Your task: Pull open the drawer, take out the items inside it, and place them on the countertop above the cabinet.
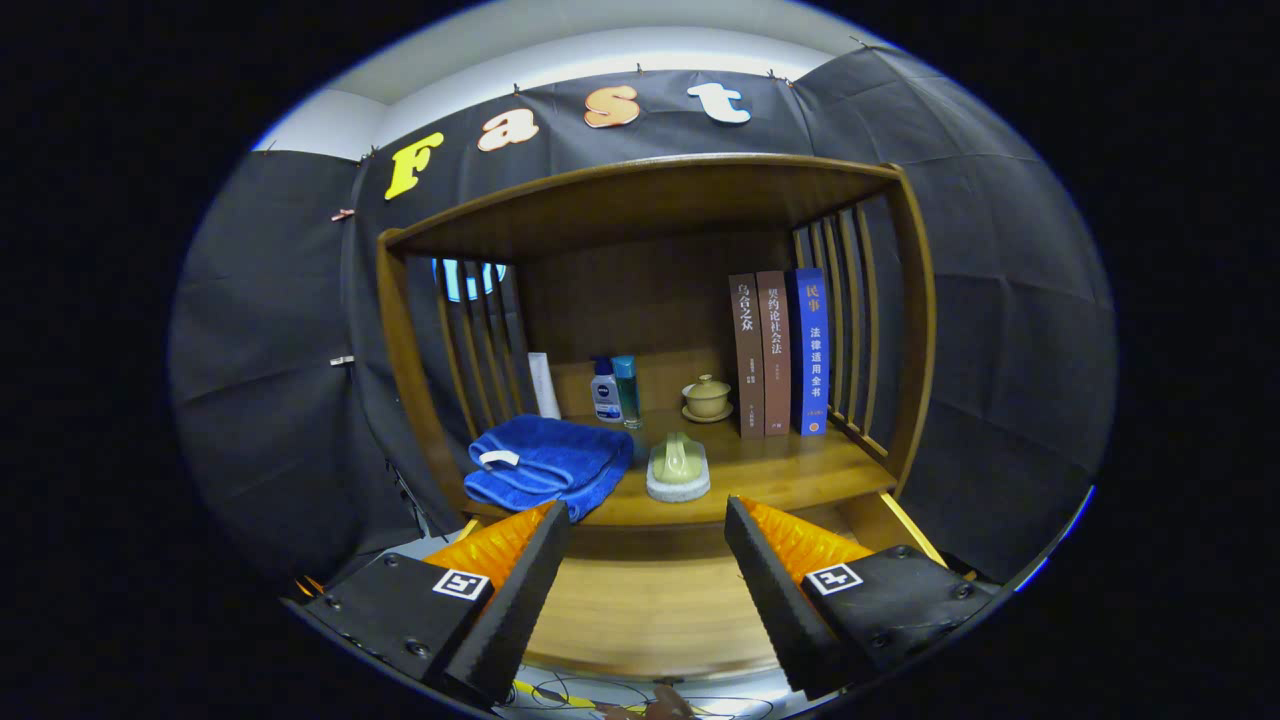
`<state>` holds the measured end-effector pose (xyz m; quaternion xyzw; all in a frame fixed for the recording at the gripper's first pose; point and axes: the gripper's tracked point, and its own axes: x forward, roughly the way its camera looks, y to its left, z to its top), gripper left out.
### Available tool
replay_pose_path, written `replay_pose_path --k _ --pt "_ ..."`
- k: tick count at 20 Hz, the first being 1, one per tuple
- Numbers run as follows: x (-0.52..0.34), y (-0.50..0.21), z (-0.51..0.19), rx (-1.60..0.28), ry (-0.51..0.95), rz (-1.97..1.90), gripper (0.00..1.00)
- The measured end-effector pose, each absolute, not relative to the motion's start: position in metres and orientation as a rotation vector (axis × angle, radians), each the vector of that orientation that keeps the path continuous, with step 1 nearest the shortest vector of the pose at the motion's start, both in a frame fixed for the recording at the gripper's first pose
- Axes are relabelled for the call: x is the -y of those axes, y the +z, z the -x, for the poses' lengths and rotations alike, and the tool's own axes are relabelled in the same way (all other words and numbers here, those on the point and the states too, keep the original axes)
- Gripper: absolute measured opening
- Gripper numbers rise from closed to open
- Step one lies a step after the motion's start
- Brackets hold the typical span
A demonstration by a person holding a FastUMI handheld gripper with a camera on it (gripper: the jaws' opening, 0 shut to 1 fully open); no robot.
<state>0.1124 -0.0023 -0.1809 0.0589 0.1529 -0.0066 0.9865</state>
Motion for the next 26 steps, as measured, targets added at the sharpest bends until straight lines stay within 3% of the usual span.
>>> replay_pose_path --k 11,26 --pt "-0.002 -0.277 0.001 -0.297 -0.054 -0.137 0.99" --pt "0.002 -0.345 -0.02 -0.355 -0.111 -0.103 1.0"
